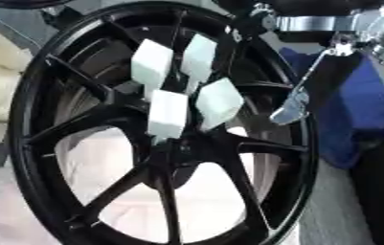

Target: Pull the pin out of the wheel hub.

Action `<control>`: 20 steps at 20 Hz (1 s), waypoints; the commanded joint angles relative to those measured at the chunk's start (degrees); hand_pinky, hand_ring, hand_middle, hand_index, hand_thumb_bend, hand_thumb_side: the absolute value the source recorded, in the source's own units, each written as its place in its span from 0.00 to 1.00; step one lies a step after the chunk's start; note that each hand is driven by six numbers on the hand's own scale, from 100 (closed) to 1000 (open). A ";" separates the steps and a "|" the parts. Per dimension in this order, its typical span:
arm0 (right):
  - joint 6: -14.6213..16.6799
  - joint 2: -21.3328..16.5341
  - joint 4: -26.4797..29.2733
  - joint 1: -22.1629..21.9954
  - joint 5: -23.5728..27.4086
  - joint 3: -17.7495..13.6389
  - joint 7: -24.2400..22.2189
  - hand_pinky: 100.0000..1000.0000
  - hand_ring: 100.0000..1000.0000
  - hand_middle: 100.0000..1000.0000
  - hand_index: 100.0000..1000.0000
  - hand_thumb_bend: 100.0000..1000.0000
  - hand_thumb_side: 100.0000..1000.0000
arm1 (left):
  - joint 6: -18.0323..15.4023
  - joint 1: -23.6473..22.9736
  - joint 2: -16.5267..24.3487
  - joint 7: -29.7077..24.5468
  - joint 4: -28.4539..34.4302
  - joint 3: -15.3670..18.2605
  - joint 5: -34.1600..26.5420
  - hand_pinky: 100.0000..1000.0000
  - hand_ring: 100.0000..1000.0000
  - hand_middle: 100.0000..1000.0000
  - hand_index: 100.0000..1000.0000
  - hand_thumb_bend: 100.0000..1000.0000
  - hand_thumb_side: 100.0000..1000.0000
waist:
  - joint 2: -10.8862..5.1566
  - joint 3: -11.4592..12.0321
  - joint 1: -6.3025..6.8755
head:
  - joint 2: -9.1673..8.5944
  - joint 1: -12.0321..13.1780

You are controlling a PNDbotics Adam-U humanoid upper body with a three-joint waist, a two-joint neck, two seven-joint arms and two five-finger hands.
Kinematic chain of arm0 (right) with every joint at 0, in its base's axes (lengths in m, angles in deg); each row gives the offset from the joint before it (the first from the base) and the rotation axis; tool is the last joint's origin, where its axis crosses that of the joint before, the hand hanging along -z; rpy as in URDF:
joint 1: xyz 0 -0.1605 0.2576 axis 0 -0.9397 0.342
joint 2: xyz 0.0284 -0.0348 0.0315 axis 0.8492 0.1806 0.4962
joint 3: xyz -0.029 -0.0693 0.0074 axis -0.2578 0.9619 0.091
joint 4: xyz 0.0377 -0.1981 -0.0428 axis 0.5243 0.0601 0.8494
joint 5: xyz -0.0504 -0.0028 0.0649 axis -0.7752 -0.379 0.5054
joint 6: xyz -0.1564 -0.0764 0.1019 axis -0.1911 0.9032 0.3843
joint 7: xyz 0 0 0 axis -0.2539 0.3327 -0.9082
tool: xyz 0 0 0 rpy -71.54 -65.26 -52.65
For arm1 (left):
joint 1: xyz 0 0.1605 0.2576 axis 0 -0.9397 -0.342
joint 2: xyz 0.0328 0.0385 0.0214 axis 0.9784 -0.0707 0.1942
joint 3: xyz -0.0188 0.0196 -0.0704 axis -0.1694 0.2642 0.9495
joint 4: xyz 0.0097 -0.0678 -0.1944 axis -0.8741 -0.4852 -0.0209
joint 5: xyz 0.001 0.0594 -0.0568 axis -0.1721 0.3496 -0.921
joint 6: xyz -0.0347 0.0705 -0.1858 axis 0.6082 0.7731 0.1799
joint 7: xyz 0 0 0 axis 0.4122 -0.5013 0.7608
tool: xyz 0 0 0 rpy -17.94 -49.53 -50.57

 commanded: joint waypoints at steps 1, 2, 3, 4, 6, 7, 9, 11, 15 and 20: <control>-0.47 -1.74 0.66 0.56 1.04 -0.44 -0.02 0.65 0.69 0.65 0.72 0.51 0.24 | -0.06 0.65 1.09 -0.13 1.09 0.30 0.03 0.91 0.51 0.53 0.68 0.15 0.65 | -0.84 0.05 0.21 | -0.55 -0.12; -0.57 -1.70 0.66 0.58 1.19 -0.42 -0.03 0.64 0.68 0.64 0.72 0.51 0.24 | -0.02 0.66 1.10 -0.15 1.09 0.30 0.06 0.91 0.52 0.53 0.68 0.15 0.65 | -0.77 0.05 0.17 | -0.50 -0.08; -0.67 -1.65 0.66 0.59 1.33 -0.40 -0.04 0.63 0.67 0.64 0.71 0.50 0.23 | 0.02 0.69 1.11 -0.18 1.09 0.30 0.10 0.91 0.52 0.53 0.68 0.15 0.65 | -0.71 0.04 0.13 | -0.46 -0.04; -0.75 -1.63 0.66 0.60 1.46 -0.38 -0.06 0.63 0.67 0.63 0.71 0.50 0.23 | 0.05 0.73 1.11 -0.21 1.09 0.30 0.13 0.91 0.52 0.53 0.68 0.15 0.65 | -0.66 0.02 0.09 | -0.43 0.00; -0.92 -1.57 0.66 0.57 1.73 -0.32 -0.10 0.62 0.66 0.62 0.71 0.49 0.23 | 0.11 0.76 1.10 -0.24 1.09 0.29 0.20 0.92 0.52 0.53 0.67 0.15 0.65 | -0.56 -0.02 0.01 | -0.41 0.04; -1.01 -1.54 0.66 0.56 1.87 -0.29 -0.10 0.62 0.66 0.62 0.70 0.48 0.23 | 0.13 0.77 1.10 -0.25 1.09 0.29 0.23 0.92 0.52 0.53 0.67 0.15 0.65 | -0.52 -0.02 -0.02 | -0.41 0.04; -1.15 -1.47 0.66 0.58 2.07 -0.27 -0.02 0.62 0.66 0.62 0.70 0.48 0.23 | 0.15 0.80 1.11 -0.26 1.09 0.28 0.27 0.92 0.52 0.53 0.67 0.15 0.65 | -0.44 0.01 -0.08 | -0.35 0.08; -1.31 -1.37 0.66 0.62 2.17 -0.25 0.21 0.62 0.66 0.62 0.70 0.47 0.22 | 0.12 0.85 1.12 -0.28 1.09 0.27 0.29 0.92 0.52 0.53 0.67 0.15 0.65 | -0.35 0.11 -0.14 | -0.33 0.05; -1.63 -1.19 0.66 0.57 2.23 -0.22 0.68 0.63 0.66 0.63 0.70 0.47 0.21 | 0.05 0.98 1.11 -0.33 1.09 0.23 0.31 0.92 0.52 0.53 0.67 0.15 0.65 | -0.09 0.42 -0.28 | -0.37 0.02; -1.90 -0.98 0.66 0.51 2.29 -0.22 0.85 0.63 0.66 0.63 0.71 0.46 0.21 | 0.02 1.07 1.05 -0.44 1.09 0.19 0.46 0.92 0.52 0.53 0.67 0.14 0.65 | 0.19 1.07 -0.57 | -0.79 -0.23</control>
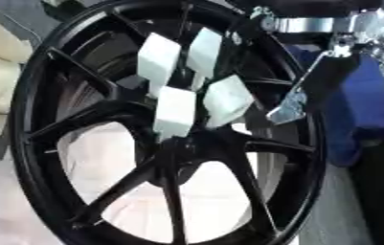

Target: Pull the pin out of the wheel hub.

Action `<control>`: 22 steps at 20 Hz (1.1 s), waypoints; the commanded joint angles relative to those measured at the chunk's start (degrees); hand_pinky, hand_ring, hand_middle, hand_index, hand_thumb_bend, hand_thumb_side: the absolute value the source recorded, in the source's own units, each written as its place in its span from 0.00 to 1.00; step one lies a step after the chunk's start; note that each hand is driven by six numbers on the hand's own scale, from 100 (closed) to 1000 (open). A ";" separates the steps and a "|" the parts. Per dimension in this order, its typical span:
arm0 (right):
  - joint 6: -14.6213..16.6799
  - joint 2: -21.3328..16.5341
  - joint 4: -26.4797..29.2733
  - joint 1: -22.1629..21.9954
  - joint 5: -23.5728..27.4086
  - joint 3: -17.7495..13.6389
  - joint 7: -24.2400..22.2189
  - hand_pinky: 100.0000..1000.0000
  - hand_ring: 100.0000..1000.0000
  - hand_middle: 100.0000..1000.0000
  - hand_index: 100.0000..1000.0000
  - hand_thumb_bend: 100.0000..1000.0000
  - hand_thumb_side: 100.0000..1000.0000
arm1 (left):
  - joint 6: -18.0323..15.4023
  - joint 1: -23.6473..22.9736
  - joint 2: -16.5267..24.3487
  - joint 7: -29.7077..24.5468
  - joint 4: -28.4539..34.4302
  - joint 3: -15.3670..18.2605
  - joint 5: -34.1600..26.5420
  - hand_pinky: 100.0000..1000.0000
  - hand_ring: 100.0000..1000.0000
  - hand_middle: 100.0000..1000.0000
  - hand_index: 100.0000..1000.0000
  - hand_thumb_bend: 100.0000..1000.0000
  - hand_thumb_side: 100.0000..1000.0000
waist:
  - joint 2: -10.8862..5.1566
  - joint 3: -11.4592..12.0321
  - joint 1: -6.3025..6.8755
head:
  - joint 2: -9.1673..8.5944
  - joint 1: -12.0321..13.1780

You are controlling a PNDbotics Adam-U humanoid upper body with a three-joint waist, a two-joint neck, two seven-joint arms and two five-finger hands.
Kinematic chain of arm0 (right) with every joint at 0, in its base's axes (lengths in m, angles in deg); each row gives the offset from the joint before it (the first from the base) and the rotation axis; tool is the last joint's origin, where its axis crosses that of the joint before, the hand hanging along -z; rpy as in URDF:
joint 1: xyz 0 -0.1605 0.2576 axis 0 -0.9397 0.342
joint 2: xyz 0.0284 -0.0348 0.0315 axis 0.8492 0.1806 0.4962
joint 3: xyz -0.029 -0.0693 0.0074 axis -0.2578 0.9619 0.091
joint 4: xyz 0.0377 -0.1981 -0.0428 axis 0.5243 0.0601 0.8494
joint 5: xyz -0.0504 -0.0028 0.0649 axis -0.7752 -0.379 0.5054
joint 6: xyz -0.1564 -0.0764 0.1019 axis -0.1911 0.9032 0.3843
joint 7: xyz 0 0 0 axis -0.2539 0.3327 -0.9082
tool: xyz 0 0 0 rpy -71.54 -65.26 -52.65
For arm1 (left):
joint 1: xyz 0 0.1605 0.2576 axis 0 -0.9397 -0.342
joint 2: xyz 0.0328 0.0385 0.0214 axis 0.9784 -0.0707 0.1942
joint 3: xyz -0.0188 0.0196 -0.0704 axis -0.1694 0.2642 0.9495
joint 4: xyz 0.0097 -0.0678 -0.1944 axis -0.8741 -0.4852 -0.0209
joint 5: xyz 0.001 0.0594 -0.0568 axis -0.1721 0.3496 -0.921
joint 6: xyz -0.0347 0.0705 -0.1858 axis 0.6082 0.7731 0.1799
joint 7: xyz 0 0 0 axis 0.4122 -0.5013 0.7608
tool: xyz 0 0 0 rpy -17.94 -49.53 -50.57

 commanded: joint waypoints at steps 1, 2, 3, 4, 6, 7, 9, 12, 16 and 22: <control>-0.23 -1.01 0.66 0.48 0.28 -0.51 0.15 0.63 0.66 0.63 0.71 0.46 0.21 | -0.14 0.65 1.05 -0.22 1.09 0.21 0.25 0.92 0.52 0.53 0.67 0.14 0.65 | -0.81 0.29 0.17 | -0.86 -0.25; -0.27 -1.00 0.66 0.45 0.29 -0.51 0.13 0.63 0.66 0.63 0.71 0.46 0.21 | -0.15 0.66 1.04 -0.22 1.09 0.22 0.26 0.92 0.52 0.53 0.67 0.14 0.65 | -0.79 0.43 0.11 | -0.93 -0.27; -0.31 -0.97 0.66 0.43 0.31 -0.51 0.11 0.63 0.66 0.63 0.71 0.46 0.21 | -0.16 0.68 1.04 -0.21 1.09 0.22 0.26 0.92 0.52 0.53 0.66 0.14 0.65 | -0.76 0.58 0.05 | -0.98 -0.29; -0.35 -0.94 0.66 0.42 0.33 -0.51 0.10 0.63 0.66 0.63 0.71 0.46 0.20 | -0.17 0.72 1.05 -0.20 1.09 0.23 0.25 0.92 0.52 0.53 0.66 0.14 0.65 | -0.73 0.75 -0.03 | -1.04 -0.32; -0.48 -0.87 0.66 0.38 0.37 -0.54 0.18 0.63 0.66 0.63 0.70 0.46 0.20 | -0.20 0.81 1.06 -0.18 1.09 0.24 0.25 0.92 0.51 0.53 0.66 0.14 0.65 | -0.66 1.09 -0.20 | -1.20 -0.40; -0.54 -0.85 0.66 0.34 0.40 -0.55 0.23 0.62 0.66 0.62 0.70 0.46 0.20 | -0.23 0.84 1.07 -0.18 1.09 0.25 0.26 0.92 0.51 0.53 0.66 0.14 0.65 | -0.62 1.23 -0.28 | -1.29 -0.41; -0.65 -0.80 0.66 0.28 0.42 -0.56 0.37 0.62 0.65 0.62 0.70 0.45 0.20 | -0.25 0.87 1.07 -0.14 1.09 0.29 0.29 0.92 0.51 0.53 0.66 0.14 0.65 | -0.54 1.43 -0.39 | -1.42 -0.43; -0.73 -0.78 0.66 0.12 0.29 -0.55 0.51 0.62 0.64 0.62 0.70 0.45 0.19 | -0.28 0.92 1.07 -0.15 1.09 0.29 0.35 0.92 0.51 0.53 0.66 0.14 0.65 | -0.40 1.56 -0.45 | -1.50 -0.36; -0.91 -0.74 0.66 -0.07 0.06 -0.48 0.52 0.61 0.64 0.61 0.69 0.44 0.18 | -0.31 0.97 1.04 -0.19 1.09 0.30 0.38 0.92 0.51 0.53 0.66 0.14 0.65 | -0.33 1.79 -0.53 | -1.56 -0.37; -0.69 -1.06 0.66 -0.84 -1.31 -0.64 0.31 0.61 0.64 0.60 0.69 0.46 0.15 | -0.38 0.97 1.02 -0.26 1.09 0.32 0.45 0.92 0.51 0.53 0.66 0.14 0.65 | -0.19 1.72 -0.41 | -1.51 -0.37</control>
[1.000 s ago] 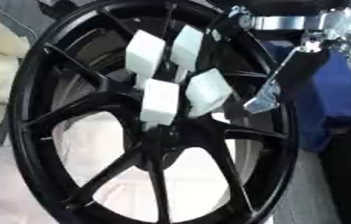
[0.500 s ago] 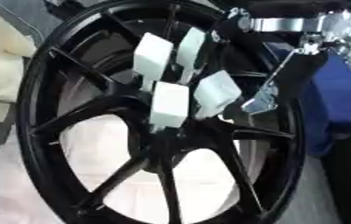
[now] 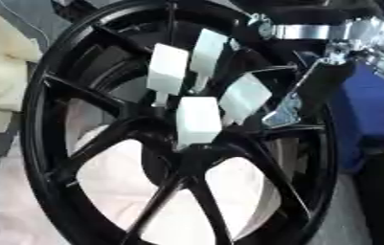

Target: Pull the pin out of the wheel hub.

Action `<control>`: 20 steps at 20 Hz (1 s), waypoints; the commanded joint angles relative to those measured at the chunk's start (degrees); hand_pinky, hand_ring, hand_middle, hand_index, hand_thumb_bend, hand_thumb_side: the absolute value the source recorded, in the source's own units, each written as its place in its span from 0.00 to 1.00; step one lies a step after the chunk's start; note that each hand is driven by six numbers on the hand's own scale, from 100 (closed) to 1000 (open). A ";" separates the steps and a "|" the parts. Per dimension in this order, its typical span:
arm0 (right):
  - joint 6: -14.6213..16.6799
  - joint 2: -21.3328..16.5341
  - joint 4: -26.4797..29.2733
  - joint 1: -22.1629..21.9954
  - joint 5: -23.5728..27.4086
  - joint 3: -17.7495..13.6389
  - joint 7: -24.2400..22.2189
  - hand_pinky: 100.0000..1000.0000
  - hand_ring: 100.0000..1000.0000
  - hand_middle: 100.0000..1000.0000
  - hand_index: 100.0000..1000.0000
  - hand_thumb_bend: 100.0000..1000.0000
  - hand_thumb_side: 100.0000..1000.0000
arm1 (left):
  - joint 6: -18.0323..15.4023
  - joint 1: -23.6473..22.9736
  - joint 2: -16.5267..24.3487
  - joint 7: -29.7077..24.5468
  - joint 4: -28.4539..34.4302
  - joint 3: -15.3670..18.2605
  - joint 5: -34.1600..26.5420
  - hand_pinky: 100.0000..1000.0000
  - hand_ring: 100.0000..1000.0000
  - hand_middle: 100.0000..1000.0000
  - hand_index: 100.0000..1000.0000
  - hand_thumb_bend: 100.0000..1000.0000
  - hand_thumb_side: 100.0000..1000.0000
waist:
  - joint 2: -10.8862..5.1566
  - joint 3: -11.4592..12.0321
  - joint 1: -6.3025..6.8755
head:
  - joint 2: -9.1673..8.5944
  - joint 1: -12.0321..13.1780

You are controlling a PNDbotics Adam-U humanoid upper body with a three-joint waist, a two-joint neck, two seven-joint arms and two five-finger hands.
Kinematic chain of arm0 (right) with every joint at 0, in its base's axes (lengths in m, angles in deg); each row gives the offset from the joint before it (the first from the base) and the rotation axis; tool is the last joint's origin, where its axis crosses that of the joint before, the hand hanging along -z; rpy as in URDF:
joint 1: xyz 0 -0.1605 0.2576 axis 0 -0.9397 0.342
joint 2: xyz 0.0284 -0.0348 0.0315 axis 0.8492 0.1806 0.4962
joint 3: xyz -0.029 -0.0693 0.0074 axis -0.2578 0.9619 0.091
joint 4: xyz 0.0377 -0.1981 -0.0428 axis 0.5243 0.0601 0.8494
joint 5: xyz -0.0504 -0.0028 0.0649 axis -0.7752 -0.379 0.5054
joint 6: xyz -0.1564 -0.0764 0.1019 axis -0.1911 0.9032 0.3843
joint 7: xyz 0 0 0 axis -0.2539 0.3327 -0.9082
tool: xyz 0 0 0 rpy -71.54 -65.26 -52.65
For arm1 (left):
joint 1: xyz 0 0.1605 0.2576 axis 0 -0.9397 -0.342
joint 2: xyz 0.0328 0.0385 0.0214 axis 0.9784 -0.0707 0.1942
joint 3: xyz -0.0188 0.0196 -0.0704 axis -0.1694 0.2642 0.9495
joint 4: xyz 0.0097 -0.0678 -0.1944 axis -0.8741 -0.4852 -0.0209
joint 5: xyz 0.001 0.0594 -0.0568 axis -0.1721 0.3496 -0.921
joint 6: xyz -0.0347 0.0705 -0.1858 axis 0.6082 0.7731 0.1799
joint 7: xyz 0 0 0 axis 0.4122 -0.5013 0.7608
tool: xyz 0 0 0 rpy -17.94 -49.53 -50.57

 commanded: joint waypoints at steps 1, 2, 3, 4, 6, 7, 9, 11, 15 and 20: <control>0.28 -1.59 0.66 0.06 -1.12 -0.66 -0.23 0.61 0.63 0.60 0.69 0.46 0.14 | -0.19 0.51 1.03 -0.06 1.09 0.33 0.39 0.92 0.51 0.53 0.66 0.14 0.66 | -0.84 -0.01 0.51 | -0.57 -0.14; 0.56 -1.77 0.66 -0.14 -1.45 -0.76 -0.35 0.62 0.64 0.60 0.68 0.46 0.14 | -0.21 0.50 1.04 -0.10 1.09 0.33 0.42 0.92 0.51 0.53 0.66 0.14 0.66 | -0.82 -0.03 0.52 | -0.59 -0.13; 0.89 -1.97 0.66 -0.37 -1.74 -0.95 -0.41 0.62 0.64 0.60 0.68 0.45 0.13 | -0.23 0.47 1.06 -0.15 1.09 0.33 0.46 0.92 0.51 0.53 0.66 0.14 0.66 | -0.81 -0.06 0.53 | -0.63 -0.13; 1.21 -2.14 0.66 -0.59 -1.95 -1.15 -0.45 0.62 0.64 0.60 0.69 0.46 0.12 | -0.23 0.46 1.06 -0.17 1.09 0.36 0.48 0.92 0.51 0.53 0.66 0.14 0.66 | -0.80 -0.08 0.54 | -0.66 -0.16; 1.69 -2.44 0.66 -0.98 -2.40 -1.47 -0.57 0.63 0.64 0.60 0.69 0.46 0.11 | -0.25 0.49 1.06 -0.20 1.09 0.35 0.49 0.92 0.51 0.53 0.66 0.14 0.66 | -0.78 -0.09 0.57 | -0.74 -0.29; 1.88 -2.54 0.66 -1.14 -2.54 -1.54 -0.68 0.63 0.64 0.61 0.69 0.46 0.10 | -0.26 0.53 1.05 -0.22 1.09 0.35 0.47 0.92 0.51 0.53 0.66 0.13 0.66 | -0.77 -0.08 0.59 | -0.82 -0.35; 2.23 -2.78 0.66 -1.44 -2.79 -1.69 -1.00 0.63 0.64 0.61 0.69 0.45 0.07 | -0.29 0.58 1.06 -0.24 1.09 0.34 0.44 0.92 0.51 0.53 0.66 0.13 0.66 | -0.73 -0.11 0.66 | -1.02 -0.40; 2.49 -3.00 0.66 -1.71 -3.00 -1.97 -1.30 0.64 0.65 0.62 0.70 0.43 0.02 | -0.30 0.58 1.07 -0.29 1.09 0.32 0.41 0.92 0.51 0.53 0.65 0.13 0.66 | -0.70 -0.13 0.70 | -1.18 -0.44; 2.69 -3.44 0.66 -2.08 -3.64 -2.76 -1.95 0.65 0.66 0.63 0.71 0.35 0.00 | -0.23 0.50 1.07 -0.37 1.09 0.31 0.43 0.92 0.52 0.53 0.65 0.13 0.66 | -0.64 -0.19 0.77 | -1.55 -0.58; 2.46 -3.71 0.66 -2.34 -3.65 -3.44 -2.25 0.65 0.66 0.63 0.71 0.30 0.00 | -0.24 0.51 1.11 -0.47 1.09 0.29 0.46 0.92 0.52 0.53 0.65 0.13 0.67 | -0.61 -0.30 0.78 | -1.95 -0.66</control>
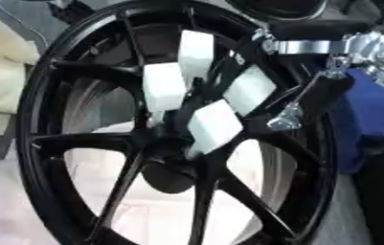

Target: Pull the pin out of the wheel hub.

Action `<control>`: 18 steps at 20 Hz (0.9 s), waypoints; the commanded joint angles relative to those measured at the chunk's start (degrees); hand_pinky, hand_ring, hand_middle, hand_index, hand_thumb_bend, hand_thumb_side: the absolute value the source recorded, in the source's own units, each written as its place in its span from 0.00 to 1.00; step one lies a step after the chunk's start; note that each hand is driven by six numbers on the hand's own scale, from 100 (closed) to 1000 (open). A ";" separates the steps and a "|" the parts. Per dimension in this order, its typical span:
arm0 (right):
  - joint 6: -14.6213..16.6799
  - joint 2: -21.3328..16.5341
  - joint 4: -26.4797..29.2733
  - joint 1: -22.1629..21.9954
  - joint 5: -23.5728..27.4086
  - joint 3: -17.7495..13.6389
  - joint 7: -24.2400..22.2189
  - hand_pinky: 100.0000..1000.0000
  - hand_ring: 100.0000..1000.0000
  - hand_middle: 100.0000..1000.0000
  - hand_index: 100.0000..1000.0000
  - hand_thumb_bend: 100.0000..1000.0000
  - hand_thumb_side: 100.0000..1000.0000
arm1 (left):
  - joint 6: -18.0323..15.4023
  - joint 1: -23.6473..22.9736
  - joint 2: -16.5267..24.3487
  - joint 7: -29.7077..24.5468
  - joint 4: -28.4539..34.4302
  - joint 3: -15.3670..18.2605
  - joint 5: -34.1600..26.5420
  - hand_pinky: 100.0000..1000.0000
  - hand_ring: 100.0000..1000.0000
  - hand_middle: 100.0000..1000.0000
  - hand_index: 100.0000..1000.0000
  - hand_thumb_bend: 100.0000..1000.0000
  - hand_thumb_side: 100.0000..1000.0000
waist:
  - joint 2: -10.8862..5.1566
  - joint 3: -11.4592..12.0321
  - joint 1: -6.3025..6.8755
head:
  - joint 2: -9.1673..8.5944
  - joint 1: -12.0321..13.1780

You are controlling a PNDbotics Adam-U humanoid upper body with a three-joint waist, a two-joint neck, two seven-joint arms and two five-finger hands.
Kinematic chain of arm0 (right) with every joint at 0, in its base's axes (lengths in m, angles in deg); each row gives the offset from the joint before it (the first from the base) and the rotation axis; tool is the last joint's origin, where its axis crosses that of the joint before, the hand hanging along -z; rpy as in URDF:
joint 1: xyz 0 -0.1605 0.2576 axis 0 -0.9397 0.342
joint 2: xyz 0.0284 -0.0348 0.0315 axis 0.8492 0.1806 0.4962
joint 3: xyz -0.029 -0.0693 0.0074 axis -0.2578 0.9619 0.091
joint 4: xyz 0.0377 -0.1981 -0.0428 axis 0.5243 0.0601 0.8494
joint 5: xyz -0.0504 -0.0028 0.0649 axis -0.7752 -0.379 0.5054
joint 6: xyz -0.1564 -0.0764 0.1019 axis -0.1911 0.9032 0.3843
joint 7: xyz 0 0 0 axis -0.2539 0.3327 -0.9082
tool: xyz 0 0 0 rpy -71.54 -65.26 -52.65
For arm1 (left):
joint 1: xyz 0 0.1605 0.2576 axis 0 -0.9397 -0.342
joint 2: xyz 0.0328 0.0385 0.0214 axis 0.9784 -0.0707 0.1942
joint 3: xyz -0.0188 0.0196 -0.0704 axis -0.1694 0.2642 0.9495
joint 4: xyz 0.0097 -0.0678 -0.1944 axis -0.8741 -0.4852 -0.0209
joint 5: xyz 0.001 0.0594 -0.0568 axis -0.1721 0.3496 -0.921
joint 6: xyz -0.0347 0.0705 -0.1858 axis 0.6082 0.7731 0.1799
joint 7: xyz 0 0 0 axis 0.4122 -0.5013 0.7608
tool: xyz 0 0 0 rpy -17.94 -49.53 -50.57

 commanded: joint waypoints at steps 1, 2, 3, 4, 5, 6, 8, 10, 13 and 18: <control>0.04 -2.45 0.66 0.24 -0.26 -1.38 -0.48 0.66 0.66 0.63 0.71 0.29 0.00 | -0.04 0.48 1.09 -0.17 1.09 0.28 0.06 0.92 0.52 0.53 0.65 0.13 0.67 | -0.94 -0.17 0.47 | -0.92 -0.33; 0.01 -2.48 0.66 0.22 -0.33 -1.50 -0.55 0.66 0.66 0.63 0.71 0.28 0.00 | -0.01 0.46 1.07 -0.19 1.09 0.28 0.07 0.92 0.52 0.53 0.65 0.13 0.67 | -0.94 -0.17 0.46 | -0.94 -0.38; -0.02 -2.52 0.66 0.21 -0.39 -1.63 -0.54 0.66 0.66 0.63 0.71 0.29 0.00 | -0.01 0.44 1.08 -0.21 1.09 0.28 0.08 0.92 0.52 0.53 0.65 0.13 0.67 | -0.93 -0.19 0.45 | -0.96 -0.48; -0.03 -2.56 0.66 0.20 -0.41 -1.78 -0.46 0.66 0.66 0.63 0.71 0.29 0.00 | -0.02 0.42 1.10 -0.23 1.09 0.29 0.11 0.92 0.52 0.53 0.65 0.13 0.67 | -0.93 -0.23 0.45 | -0.97 -0.66; -0.03 -2.60 0.66 0.20 -0.41 -1.91 -0.35 0.66 0.66 0.63 0.71 0.29 0.00 | -0.03 0.41 1.11 -0.24 1.09 0.30 0.13 0.92 0.52 0.53 0.65 0.13 0.67 | -0.92 -0.26 0.45 | -1.00 -0.83; -0.03 -2.63 0.66 0.21 -0.43 -2.03 -0.24 0.66 0.66 0.63 0.71 0.29 0.00 | -0.02 0.40 1.11 -0.27 1.09 0.29 0.15 0.92 0.52 0.53 0.65 0.13 0.67 | -0.91 -0.31 0.45 | -1.03 -0.99; -0.06 -2.67 0.66 0.22 -0.54 -2.20 -0.03 0.66 0.66 0.63 0.71 0.29 0.00 | 0.01 0.40 1.09 -0.33 1.09 0.26 0.17 0.92 0.52 0.53 0.65 0.13 0.67 | -0.92 -0.37 0.42 | -1.19 -1.18; -0.14 -2.66 0.66 0.24 -0.67 -2.31 0.15 0.66 0.65 0.62 0.71 0.29 0.00 | 0.00 0.41 1.08 -0.40 1.09 0.25 0.20 0.92 0.52 0.53 0.65 0.13 0.67 | -0.93 -0.34 0.38 | -1.34 -1.33; -0.32 -2.56 0.66 0.25 -0.74 -2.27 0.23 0.65 0.64 0.61 0.70 0.26 0.00 | -0.06 0.44 1.07 -0.47 1.09 0.24 0.23 0.92 0.52 0.53 0.65 0.13 0.67 | -0.91 -0.21 0.34 | -1.53 -1.45; -0.41 -2.35 0.66 0.22 -0.83 -2.12 -0.10 0.64 0.61 0.58 0.67 0.21 0.00 | -0.09 0.46 1.03 -0.51 1.09 0.20 0.13 0.92 0.52 0.53 0.65 0.12 0.67 | -0.81 -0.07 0.24 | -1.80 -1.55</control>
